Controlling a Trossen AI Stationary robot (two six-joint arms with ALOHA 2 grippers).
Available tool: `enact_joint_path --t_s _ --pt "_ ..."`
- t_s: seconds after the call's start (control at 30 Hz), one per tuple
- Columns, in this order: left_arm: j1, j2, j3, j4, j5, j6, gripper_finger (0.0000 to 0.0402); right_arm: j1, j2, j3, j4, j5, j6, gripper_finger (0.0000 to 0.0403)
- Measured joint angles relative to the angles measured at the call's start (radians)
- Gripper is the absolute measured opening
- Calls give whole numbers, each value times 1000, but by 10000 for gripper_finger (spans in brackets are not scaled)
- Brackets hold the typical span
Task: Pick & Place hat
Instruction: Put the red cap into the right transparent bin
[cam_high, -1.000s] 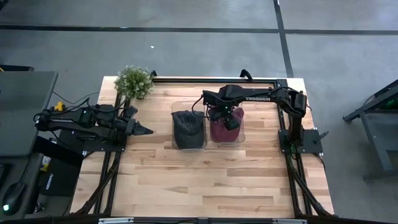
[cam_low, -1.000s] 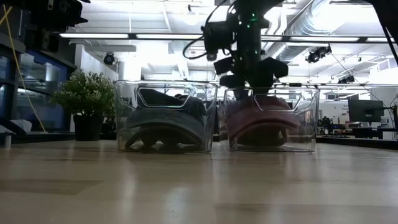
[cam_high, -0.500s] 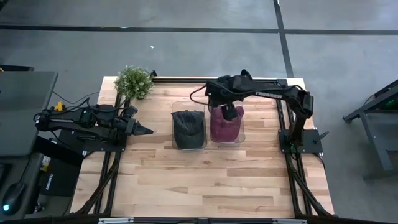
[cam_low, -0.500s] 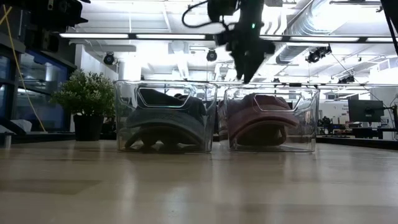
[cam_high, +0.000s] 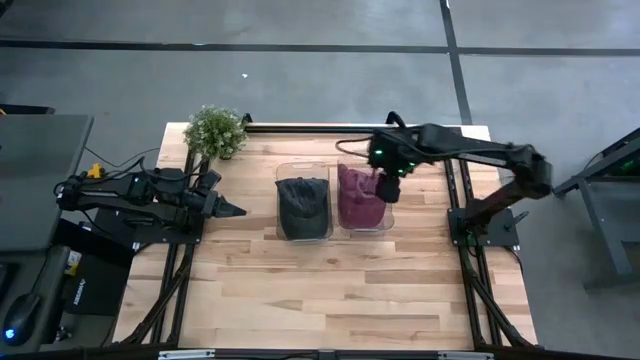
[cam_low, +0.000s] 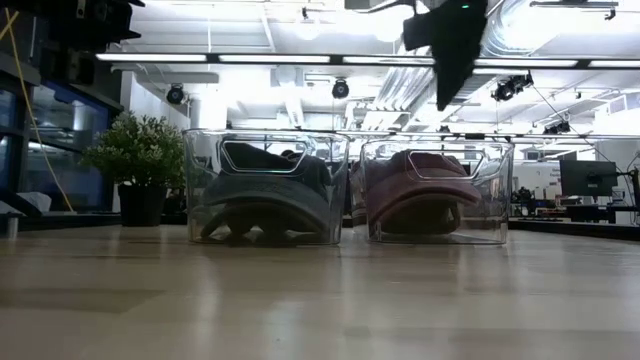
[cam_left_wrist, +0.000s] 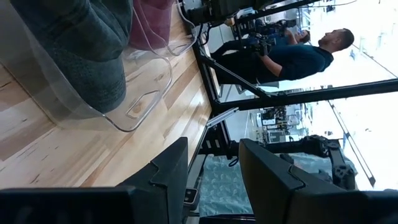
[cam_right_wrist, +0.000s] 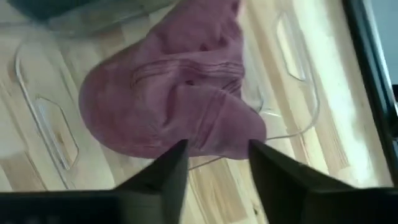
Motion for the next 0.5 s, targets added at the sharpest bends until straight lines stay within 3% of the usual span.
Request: enact_joint_path --t_s 0.2,0.5 --pt "0 0 0 0 -8 12 137 -1 -220 -206 177 37 131 22" --pt "0 0 0 3 -16 10 137 -1 -368 -445 384 7 294 2"
